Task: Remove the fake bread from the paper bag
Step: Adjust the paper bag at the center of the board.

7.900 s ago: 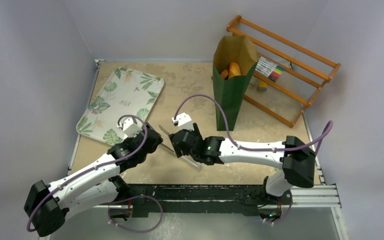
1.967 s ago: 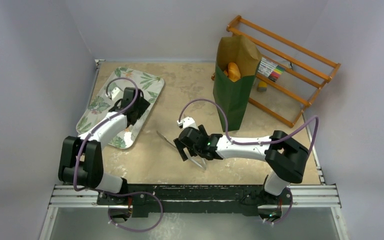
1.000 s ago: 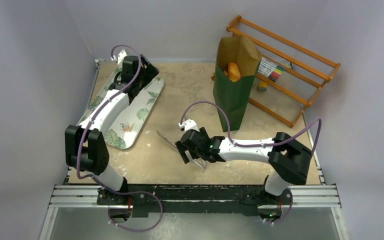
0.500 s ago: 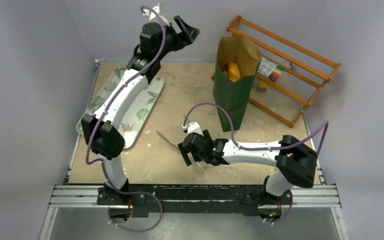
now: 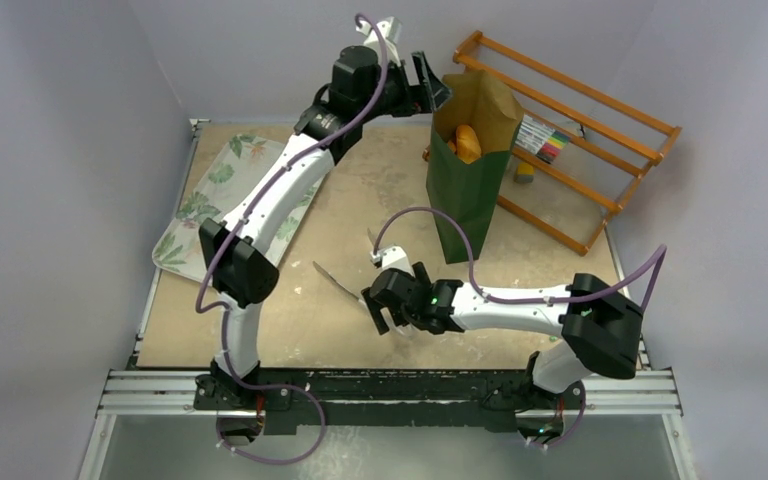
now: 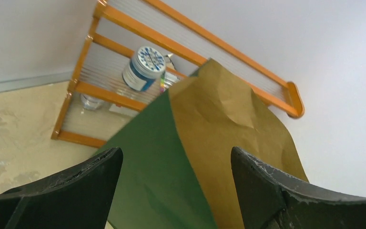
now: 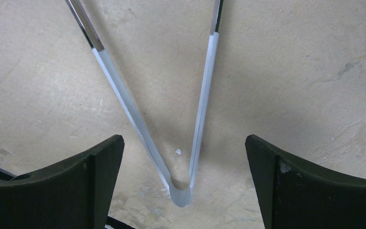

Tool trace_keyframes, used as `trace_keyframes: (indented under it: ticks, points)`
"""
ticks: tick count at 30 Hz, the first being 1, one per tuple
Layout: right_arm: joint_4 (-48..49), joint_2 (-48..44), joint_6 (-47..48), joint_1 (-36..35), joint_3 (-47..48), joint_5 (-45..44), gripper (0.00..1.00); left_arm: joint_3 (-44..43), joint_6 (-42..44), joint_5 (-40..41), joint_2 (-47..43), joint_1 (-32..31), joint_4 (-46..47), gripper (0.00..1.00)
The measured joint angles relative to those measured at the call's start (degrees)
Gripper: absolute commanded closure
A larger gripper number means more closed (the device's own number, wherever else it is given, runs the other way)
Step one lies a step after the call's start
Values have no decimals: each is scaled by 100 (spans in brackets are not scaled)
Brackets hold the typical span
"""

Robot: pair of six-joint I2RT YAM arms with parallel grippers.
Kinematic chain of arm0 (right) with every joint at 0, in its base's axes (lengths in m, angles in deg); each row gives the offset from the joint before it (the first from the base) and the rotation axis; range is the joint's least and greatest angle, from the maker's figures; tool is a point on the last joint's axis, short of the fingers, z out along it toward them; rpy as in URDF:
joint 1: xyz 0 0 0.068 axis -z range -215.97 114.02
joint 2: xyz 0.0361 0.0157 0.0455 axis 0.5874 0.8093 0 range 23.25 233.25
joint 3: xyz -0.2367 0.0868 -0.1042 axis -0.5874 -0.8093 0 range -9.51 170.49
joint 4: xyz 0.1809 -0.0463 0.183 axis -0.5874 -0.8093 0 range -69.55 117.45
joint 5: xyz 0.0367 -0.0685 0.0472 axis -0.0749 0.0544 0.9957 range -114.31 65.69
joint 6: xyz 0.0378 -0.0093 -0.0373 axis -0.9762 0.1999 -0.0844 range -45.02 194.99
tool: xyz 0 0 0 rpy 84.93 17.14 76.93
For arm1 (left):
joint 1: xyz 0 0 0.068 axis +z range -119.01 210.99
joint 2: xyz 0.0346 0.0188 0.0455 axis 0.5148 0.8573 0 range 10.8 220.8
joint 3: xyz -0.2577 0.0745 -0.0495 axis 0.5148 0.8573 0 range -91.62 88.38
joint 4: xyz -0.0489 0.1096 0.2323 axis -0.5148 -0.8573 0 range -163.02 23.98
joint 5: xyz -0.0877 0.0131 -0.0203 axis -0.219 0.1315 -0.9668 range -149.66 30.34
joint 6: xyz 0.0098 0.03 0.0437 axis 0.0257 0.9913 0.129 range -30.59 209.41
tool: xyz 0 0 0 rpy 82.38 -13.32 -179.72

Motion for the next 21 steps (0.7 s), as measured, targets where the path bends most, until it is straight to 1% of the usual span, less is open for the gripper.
trace_keyframes:
  ticks: [7, 9, 11, 14, 19, 21]
  points:
    - [-42, -2, 2, -4, -52, 2, 0, -234, 424, 96, 7, -302, -581, 19]
    - [-44, -9, 2, -4, -52, 2, 0, -450, 568, 234, 74, -372, -815, 20]
    - [-52, -39, 4, -4, -52, 0, 0, -861, 748, 455, 245, -439, -1097, 22]
    - [-87, -66, 4, -4, -52, -9, 0, -1360, 1003, 776, 487, -562, -1458, 27]
    - [-140, -68, 11, -4, -52, -39, 0, -1408, 1311, 1189, 588, -743, -1934, 36]
    - [-162, -68, 13, -4, -52, -39, 0, -1408, 1399, 1292, 621, -776, -2057, 42]
